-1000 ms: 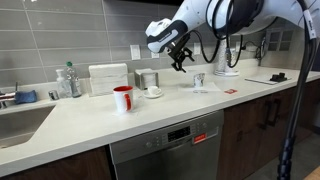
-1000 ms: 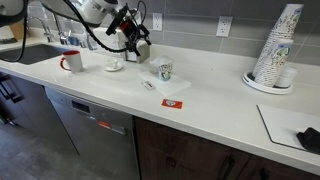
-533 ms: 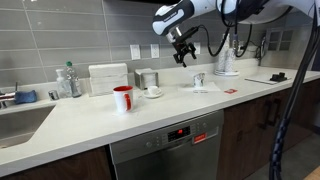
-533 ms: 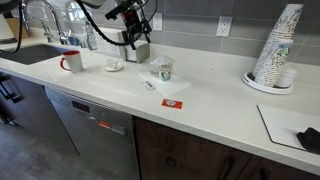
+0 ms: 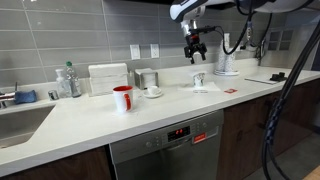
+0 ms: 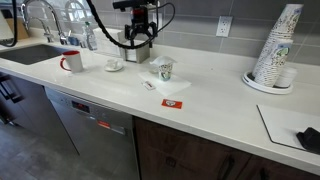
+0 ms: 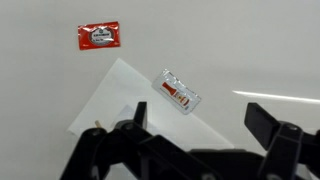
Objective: Use the small paper towel to cover the cup
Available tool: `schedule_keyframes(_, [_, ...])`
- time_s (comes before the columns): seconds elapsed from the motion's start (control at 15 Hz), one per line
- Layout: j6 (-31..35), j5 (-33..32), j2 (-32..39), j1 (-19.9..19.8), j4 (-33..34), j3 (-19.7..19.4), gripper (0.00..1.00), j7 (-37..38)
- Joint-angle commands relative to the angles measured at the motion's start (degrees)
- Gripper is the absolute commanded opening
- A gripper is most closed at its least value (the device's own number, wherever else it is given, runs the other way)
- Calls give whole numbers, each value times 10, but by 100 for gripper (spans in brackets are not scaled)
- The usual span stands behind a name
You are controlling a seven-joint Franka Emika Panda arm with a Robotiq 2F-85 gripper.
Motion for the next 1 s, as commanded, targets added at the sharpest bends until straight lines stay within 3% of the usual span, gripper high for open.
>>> schedule_keyframes(0.0, [15, 75, -94, -53, -121, 24, 100, -23])
schedule_keyframes(0.2, [65, 113, -152, -73, -194, 14, 100, 14])
schedule_keyframes(0.6, [269, 109, -255, -102, -341, 3, 100, -7])
schedule_keyframes(0.67, [214, 105, -199, -63, -250, -32, 100, 1])
schedule_keyframes(0.93, [222, 102, -205, -53, -256, -45, 100, 2])
